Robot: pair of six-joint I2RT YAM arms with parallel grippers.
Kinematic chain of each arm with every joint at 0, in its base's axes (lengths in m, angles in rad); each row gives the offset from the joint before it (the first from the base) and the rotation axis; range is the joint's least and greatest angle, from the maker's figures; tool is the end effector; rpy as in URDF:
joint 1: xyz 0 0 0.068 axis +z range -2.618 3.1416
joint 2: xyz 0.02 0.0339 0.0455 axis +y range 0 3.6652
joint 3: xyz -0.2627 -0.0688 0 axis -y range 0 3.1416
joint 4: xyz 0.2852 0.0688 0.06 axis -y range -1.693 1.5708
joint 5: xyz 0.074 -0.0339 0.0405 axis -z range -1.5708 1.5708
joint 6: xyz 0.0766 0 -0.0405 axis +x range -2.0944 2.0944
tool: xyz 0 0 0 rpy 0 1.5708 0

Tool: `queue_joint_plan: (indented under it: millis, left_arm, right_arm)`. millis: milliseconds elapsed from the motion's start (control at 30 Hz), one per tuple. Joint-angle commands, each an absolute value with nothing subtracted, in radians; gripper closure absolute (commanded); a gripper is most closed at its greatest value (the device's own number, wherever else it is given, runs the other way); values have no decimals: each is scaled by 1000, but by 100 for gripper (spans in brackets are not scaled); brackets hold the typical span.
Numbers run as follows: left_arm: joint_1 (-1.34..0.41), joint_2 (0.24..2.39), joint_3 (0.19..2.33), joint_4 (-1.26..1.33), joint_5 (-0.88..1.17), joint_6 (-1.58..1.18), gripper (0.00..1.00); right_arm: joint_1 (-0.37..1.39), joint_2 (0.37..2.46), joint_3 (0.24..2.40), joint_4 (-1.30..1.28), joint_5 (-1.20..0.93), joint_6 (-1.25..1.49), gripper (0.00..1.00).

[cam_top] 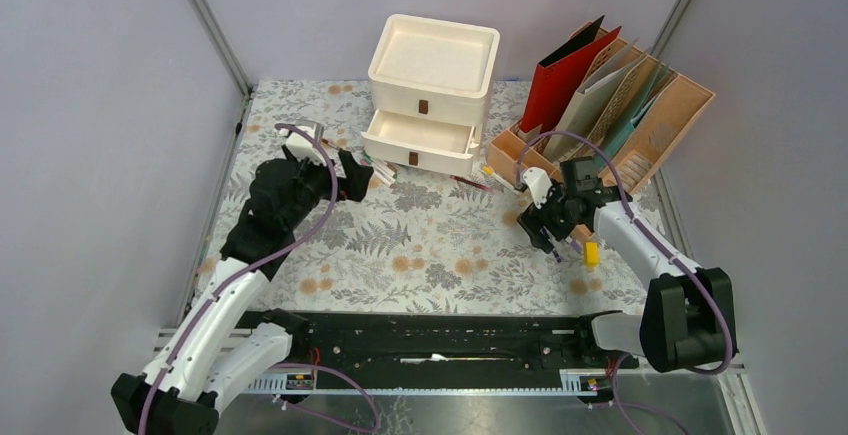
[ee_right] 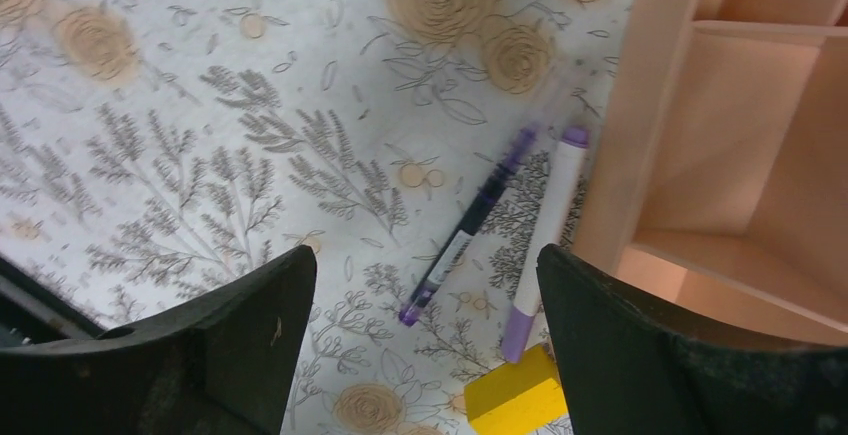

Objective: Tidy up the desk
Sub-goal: Open the drawer in the storage box, then pick up the stationery from the center of the board.

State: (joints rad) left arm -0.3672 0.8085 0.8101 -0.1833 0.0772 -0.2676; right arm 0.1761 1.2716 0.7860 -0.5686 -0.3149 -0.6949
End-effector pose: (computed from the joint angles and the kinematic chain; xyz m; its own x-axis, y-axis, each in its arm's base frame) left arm 0.2514 -0.1030 0.3368 -0.2760 -0.1763 -0.9448 0.3689 0.8883 -0.2735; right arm 0.2866 0.0751 0.1568 -0.4545 -0.6993 -0.5518 -0.7918 0.6009 -0.1094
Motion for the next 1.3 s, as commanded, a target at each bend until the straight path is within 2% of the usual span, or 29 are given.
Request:
queue_joint_plan:
  millis: [0,133,267,367,733,867,1000,1267]
  left_arm:
    - [-345,828,784,-189,96,-162,1]
    - [-319,845,776,-195,86,-151,1]
    - [-293,860,779,-204,117,-156,1]
    - [-280,856,776,-204,124,-160,1]
    - [-238,847,772,-198,163,-178,1]
    - [-232,844,770,-199,172,-182,1]
    - [-229,841,769,-198,176,-184,1]
    - [-222,827,764,-195,171,-184,1]
  right_arm:
    - [181,1290,764,-473,-208,-639,16]
    - [180,1330,749,-453,-163,-629,26]
    - [181,1397,769,-463,-176,-614,47]
    - [180,1434,781,-468,-177,-608,58]
    - [181,1506,781,-457,-136,-593,71]
    - [182,1532,781,-451,-127,-585,82]
    - [190,1551,789,-455,-119,-576,99]
    - [192,1463,849,-551,-374,-629,100]
